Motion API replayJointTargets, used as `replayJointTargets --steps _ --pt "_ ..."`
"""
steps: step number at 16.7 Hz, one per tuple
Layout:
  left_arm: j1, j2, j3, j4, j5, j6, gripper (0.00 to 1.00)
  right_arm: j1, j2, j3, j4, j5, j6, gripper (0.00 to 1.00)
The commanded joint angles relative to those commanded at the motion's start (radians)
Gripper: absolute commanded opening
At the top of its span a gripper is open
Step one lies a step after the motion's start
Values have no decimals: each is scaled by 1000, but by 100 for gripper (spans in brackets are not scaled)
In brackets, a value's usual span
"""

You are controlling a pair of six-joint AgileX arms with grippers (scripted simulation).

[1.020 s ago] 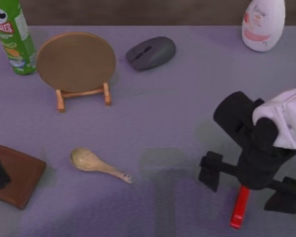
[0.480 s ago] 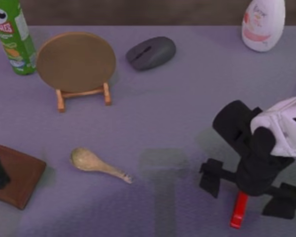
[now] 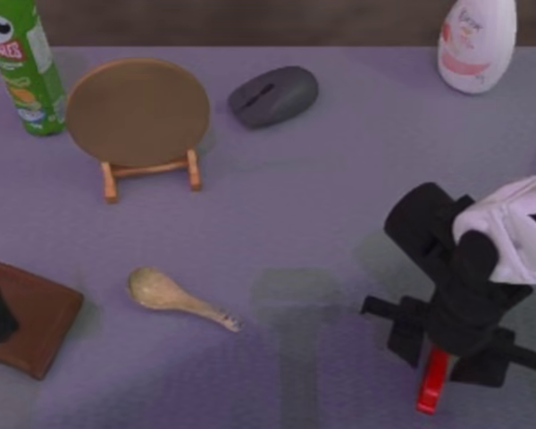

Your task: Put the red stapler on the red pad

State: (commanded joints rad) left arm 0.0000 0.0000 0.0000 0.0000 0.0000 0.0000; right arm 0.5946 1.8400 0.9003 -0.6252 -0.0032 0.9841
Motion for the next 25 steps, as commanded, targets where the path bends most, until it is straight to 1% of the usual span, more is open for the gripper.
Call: replayJointTargets --steps 3,4,14,16,22,25 --pt "0 0 0 0 0 0 100 0 0 0 0 0 0 2" --pt "0 0 0 0 0 0 100 0 0 0 0 0 0 0" --pt "0 0 0 0 0 0 100 0 -9 11 -16 0 1 0" --pt "0 0 0 0 0 0 100 1 -33 47 -74 1 4 0" --pt "0 0 0 0 0 0 100 5 -160 191 -367 0 -2 0" --pt "0 0 0 0 0 0 100 5 -193 221 -413 0 -6 0"
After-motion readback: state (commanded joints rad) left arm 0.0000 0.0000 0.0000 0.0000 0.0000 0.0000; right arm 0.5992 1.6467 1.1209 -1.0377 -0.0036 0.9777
